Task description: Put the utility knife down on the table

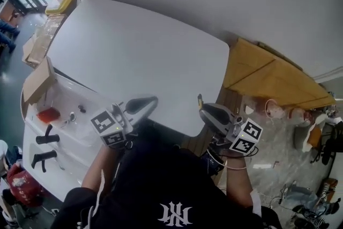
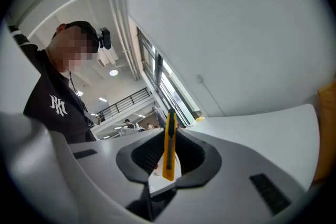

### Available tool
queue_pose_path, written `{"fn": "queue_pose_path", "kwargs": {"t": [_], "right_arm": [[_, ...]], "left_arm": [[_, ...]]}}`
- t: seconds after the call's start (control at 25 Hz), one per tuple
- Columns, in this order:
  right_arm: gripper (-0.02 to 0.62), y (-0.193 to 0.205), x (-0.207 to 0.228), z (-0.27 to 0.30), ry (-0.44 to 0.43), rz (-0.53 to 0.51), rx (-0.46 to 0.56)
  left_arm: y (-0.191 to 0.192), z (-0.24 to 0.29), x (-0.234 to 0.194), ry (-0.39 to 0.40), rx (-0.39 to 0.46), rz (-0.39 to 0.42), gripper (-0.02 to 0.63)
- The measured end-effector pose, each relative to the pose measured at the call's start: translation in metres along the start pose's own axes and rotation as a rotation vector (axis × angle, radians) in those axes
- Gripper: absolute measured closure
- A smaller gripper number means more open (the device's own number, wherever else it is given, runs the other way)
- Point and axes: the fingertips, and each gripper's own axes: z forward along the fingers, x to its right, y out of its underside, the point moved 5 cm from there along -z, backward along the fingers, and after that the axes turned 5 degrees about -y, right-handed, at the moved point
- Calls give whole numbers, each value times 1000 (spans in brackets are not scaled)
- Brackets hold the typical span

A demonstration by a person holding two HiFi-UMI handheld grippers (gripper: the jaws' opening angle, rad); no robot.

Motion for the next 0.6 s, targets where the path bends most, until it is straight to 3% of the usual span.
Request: {"fn": "queue_pose_path", "kwargs": {"t": [0.16, 0.36, 0.6], "right_arm": [[541, -26, 26, 39, 109, -39, -52], [541, -52, 72, 64, 209, -141, -148], [541, -47, 141, 55, 213, -55, -192]], "left_arm": [[-15, 9, -48, 40, 18, -52, 601], [2, 28, -107, 37, 0, -172, 601], [30, 54, -142, -56, -27, -180, 601]]}}
